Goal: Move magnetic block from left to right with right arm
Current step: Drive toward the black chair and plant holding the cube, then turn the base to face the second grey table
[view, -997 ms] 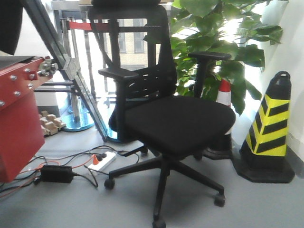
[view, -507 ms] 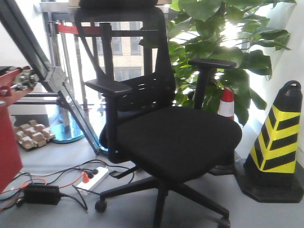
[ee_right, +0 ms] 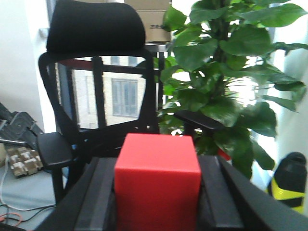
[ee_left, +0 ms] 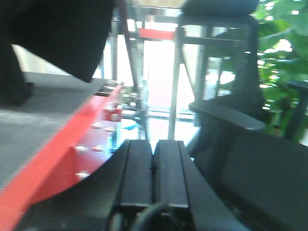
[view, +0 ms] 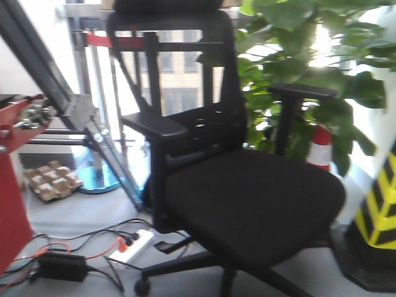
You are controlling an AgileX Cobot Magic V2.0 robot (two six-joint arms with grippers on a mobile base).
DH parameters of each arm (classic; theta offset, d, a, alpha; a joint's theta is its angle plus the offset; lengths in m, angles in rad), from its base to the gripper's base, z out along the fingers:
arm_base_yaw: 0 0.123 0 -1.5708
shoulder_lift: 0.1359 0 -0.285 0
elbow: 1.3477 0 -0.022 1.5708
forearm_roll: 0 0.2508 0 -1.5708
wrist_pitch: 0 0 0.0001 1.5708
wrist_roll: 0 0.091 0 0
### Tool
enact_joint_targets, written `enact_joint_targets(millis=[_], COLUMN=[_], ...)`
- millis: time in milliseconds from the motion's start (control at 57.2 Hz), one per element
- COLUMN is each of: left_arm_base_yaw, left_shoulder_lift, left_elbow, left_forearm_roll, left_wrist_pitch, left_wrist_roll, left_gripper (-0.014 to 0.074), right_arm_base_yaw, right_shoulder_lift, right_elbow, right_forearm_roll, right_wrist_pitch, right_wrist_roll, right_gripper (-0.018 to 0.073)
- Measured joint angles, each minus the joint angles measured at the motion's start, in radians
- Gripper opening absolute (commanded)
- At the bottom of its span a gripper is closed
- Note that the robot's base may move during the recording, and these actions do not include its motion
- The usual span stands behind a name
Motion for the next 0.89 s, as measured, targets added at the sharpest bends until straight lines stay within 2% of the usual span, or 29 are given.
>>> enact_joint_targets(millis=[892], left_arm_base_yaw=[0.000], left_shoulder_lift=[0.000], left_elbow=[0.000], left_forearm_roll=[0.000], left_wrist_pitch=[0.000], left_wrist_roll=[0.000], left_gripper=[-0.0126], right_arm_base_yaw=[0.000], right_shoulder_lift=[0.000], right_elbow=[0.000], right_forearm_roll=[0.000], right_wrist_pitch=[0.000], right_wrist_roll=[0.000], right_gripper=[0.0334])
